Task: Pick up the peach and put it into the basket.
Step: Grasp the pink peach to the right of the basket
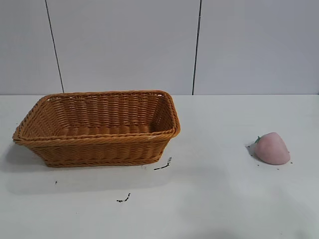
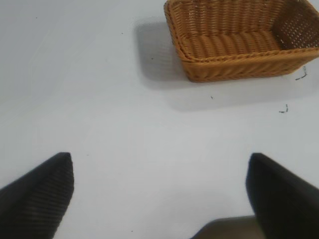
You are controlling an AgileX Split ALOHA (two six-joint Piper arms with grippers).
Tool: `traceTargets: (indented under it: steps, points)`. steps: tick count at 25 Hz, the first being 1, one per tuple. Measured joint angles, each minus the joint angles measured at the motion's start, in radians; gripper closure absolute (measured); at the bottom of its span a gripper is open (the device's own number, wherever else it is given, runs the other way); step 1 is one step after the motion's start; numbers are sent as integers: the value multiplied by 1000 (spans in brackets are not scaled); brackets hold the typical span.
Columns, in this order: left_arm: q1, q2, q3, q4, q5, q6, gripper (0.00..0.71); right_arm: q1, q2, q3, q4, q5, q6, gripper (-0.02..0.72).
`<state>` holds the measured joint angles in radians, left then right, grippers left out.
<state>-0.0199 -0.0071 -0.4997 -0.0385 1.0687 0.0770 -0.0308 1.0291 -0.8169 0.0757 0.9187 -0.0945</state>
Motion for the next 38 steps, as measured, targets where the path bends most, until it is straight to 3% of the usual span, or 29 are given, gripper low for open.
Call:
traceTargets:
  steps: [8,13,17,25,38]
  points:
    - [0,0,0,0,0,0,18,0,463,-274,1,-2,1,14]
    - [0,0,0,0,0,0,18,43,606,-380,-15,-15,-8,14]
    - [0,0,0,0,0,0,18,91,669,-391,-42,-69,1,14]
    - [0,0,0,0,0,0,18,93,844,-392,-76,-206,34,14]
    - [0,0,0,0,0,0,18,93,1009,-392,-67,-295,34,14]
